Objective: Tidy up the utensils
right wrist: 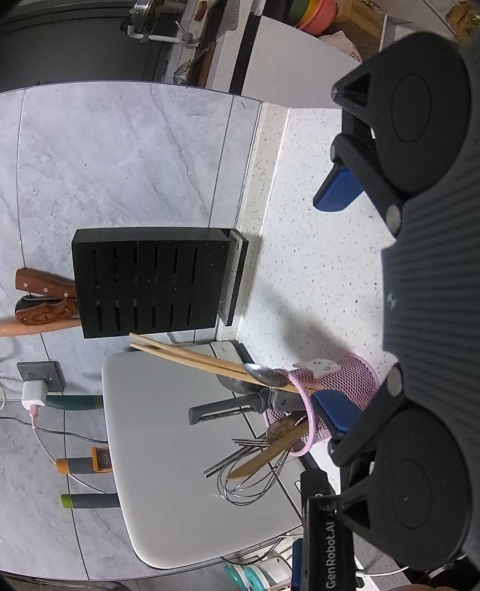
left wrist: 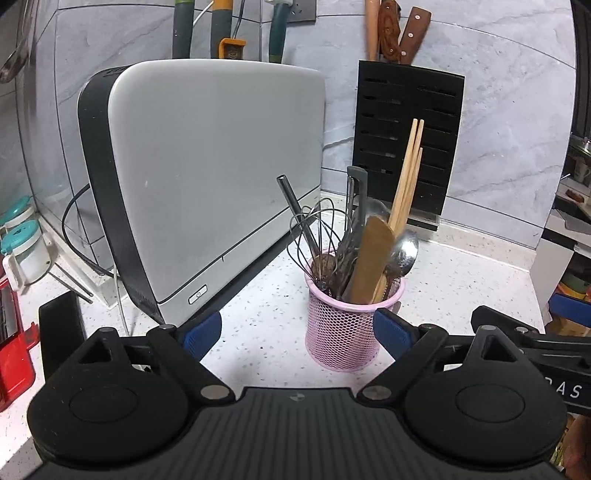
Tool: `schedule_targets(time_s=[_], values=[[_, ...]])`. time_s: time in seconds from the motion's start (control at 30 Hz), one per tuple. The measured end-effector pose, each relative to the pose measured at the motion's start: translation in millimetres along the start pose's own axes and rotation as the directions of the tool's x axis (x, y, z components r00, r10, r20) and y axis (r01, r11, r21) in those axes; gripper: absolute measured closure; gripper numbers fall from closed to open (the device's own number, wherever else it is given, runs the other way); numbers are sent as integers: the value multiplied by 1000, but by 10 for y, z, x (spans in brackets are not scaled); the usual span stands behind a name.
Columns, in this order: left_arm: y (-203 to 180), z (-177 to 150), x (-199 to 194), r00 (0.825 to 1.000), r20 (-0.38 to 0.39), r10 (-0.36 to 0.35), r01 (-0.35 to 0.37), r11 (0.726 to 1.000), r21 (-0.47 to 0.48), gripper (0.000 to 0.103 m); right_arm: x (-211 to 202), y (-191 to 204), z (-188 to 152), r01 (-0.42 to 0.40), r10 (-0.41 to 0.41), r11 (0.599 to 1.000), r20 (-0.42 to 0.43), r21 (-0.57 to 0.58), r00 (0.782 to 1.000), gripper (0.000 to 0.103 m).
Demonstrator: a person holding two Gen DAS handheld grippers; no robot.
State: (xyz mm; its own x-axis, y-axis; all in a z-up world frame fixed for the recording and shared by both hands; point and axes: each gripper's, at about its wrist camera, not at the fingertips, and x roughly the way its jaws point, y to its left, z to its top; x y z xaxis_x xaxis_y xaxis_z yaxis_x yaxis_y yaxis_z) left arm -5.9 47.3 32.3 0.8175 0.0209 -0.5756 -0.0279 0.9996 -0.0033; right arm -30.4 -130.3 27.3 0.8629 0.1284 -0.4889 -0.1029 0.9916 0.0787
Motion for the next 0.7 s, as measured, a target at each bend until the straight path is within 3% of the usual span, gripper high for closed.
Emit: schedule_targets(time_s=[0.7], values=[[14,-15,9,1000,-6,-3,3,1000,3,0,34,14,-4,-9,9,1000,-21,-6,1000,3]])
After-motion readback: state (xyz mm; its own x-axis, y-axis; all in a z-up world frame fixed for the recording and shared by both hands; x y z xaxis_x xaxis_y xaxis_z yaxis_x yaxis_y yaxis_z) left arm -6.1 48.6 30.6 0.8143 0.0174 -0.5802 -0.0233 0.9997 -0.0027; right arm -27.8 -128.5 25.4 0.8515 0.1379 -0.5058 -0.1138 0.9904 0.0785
